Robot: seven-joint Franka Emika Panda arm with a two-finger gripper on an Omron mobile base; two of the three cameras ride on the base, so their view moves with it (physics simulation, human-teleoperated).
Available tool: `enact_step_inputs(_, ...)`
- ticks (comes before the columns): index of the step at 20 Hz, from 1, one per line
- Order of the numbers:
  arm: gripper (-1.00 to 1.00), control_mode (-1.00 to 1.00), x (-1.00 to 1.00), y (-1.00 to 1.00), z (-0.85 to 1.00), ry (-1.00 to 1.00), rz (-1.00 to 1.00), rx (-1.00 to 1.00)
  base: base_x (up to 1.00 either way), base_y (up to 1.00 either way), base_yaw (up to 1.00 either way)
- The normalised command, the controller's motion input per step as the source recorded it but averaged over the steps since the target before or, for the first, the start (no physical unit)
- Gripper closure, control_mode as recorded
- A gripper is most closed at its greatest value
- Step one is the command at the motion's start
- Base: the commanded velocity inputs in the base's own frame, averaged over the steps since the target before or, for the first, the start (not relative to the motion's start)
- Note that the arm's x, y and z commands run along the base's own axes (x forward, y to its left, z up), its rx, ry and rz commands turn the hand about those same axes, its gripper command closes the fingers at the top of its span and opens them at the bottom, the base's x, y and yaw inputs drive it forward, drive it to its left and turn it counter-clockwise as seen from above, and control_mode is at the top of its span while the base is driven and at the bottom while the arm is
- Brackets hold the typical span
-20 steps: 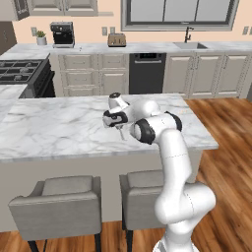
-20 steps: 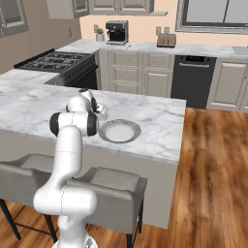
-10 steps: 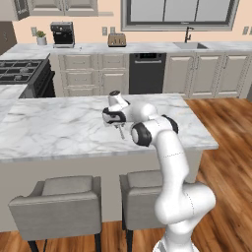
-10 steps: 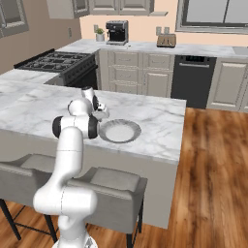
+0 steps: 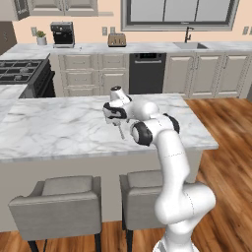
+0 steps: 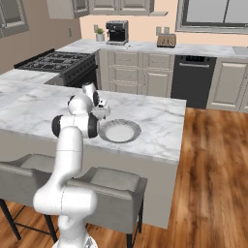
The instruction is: Take the fork and place it on the left side of the plate. Then take the spoon and place it on the right side of the plate. Make sure they're directly next to the plate.
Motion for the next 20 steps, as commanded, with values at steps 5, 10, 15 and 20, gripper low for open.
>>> enact_step_inputs(5,-1.0,-1.0,-0.45,-0.25,0.28,-0.02,0.02,0.01,0.0,0.0,0.0)
enact_step_inputs(10,-1.0,-1.0,-0.75,-0.36,0.12,-0.09,0.0,0.08,0.0,0.0,0.0)
enact_step_inputs(15,-1.0,-1.0,-0.89,-0.52,0.05,-0.1,0.0,0.14,0.0,0.0,0.0)
enact_step_inputs(20,-1.0,-1.0,-0.94,-0.46,0.16,-0.15,0.0,0.12,0.0,0.0,0.0)
